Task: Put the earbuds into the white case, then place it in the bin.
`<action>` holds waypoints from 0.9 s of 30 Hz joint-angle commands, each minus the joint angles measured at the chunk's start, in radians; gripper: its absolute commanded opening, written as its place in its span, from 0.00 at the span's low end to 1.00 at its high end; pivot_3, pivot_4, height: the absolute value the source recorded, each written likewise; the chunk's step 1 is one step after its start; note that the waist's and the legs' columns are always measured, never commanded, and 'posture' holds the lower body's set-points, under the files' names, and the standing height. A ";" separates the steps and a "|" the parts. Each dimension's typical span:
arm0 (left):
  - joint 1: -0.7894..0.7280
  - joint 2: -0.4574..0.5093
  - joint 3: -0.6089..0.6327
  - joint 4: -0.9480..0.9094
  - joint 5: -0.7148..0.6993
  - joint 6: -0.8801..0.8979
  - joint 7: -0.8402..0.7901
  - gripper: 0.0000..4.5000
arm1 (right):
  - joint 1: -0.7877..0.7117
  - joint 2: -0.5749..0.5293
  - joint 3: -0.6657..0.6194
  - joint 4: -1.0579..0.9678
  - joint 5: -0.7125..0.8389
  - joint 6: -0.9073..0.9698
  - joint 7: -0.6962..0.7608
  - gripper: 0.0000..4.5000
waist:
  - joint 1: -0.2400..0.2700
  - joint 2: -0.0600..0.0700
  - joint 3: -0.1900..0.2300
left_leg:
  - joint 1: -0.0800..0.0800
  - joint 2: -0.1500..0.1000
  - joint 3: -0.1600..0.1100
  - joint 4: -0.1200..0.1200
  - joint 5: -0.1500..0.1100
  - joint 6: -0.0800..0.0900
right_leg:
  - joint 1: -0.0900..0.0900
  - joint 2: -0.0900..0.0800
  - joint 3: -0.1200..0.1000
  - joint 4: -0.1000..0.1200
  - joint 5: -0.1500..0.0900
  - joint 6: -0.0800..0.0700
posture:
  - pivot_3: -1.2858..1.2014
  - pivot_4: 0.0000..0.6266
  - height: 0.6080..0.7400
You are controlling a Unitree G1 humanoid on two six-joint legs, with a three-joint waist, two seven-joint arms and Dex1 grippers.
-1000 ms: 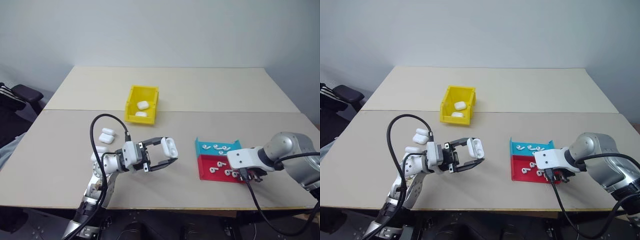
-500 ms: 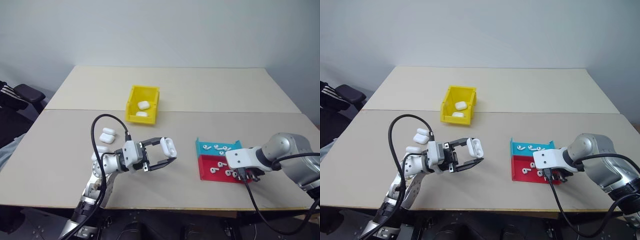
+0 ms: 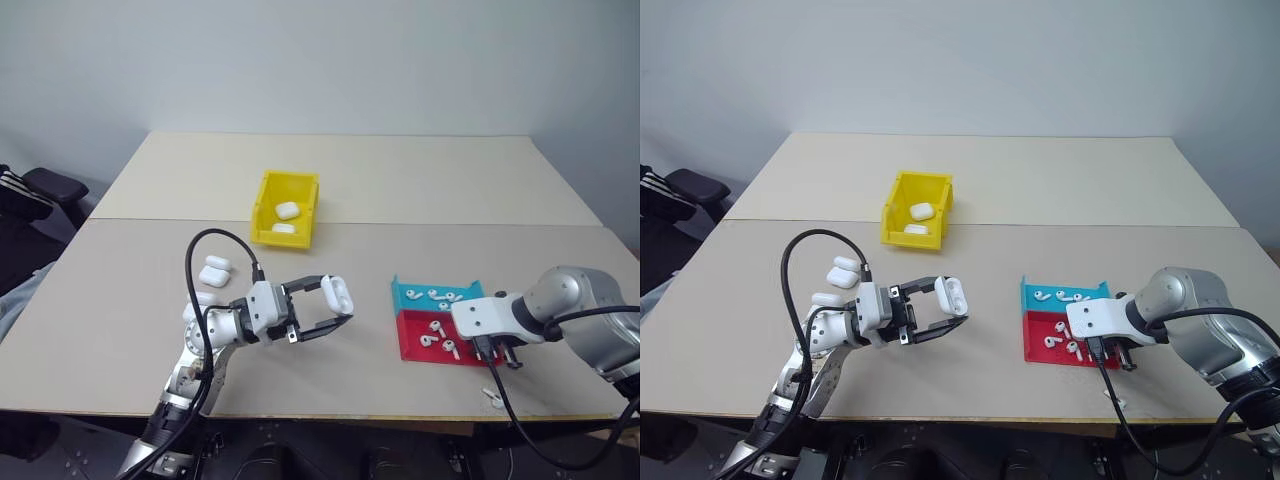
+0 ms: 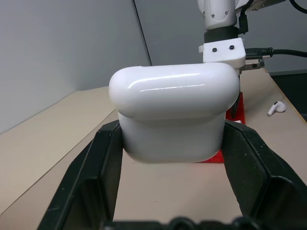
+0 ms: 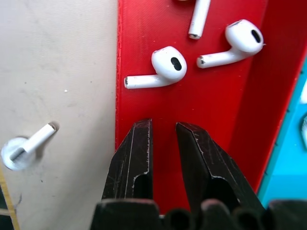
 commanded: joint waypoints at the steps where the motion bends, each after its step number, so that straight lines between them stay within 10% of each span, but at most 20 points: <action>1: -0.016 0.004 0.006 -0.025 -0.003 -0.008 0.009 0.62 | -0.014 -0.025 -0.062 -0.035 0.008 0.024 -0.009 0.24 | 0.000 0.000 0.000 | 0.000 0.000 0.000 0.000 0.000 0.000 | 0.000 0.000 0.000 0.000 0.000 0.000 | 0.52 0.24 1.00; 17: 0.012 -0.002 -0.016 -0.080 0.031 -0.006 0.076 0.62 | 0.009 -0.015 -0.161 -0.284 0.147 0.482 -0.067 0.24 | 0.002 0.000 0.000 | 0.000 0.000 -0.006 0.000 0.000 0.000 | 0.000 0.000 0.000 -0.001 0.000 0.000 | 0.52 0.24 1.00; 22: 0.022 0.000 -0.023 -0.101 0.037 0.009 0.099 0.62 | 0.024 -0.010 -0.141 -0.375 0.180 0.663 -0.128 0.53 | 0.001 0.000 0.000 | 0.000 0.000 -0.007 0.000 0.000 0.001 | 0.000 0.000 0.000 0.000 0.000 0.000 | 0.52 0.24 1.00; 27: 0.031 -0.002 -0.031 -0.116 0.042 0.017 0.114 0.62 | 0.021 -0.001 -0.122 -0.431 0.225 0.796 -0.193 0.53 | 0.001 0.000 0.000 | 0.000 0.000 -0.007 -0.001 -0.001 0.001 | 0.000 0.000 0.000 -0.001 0.000 0.000 | 0.52 0.24 1.00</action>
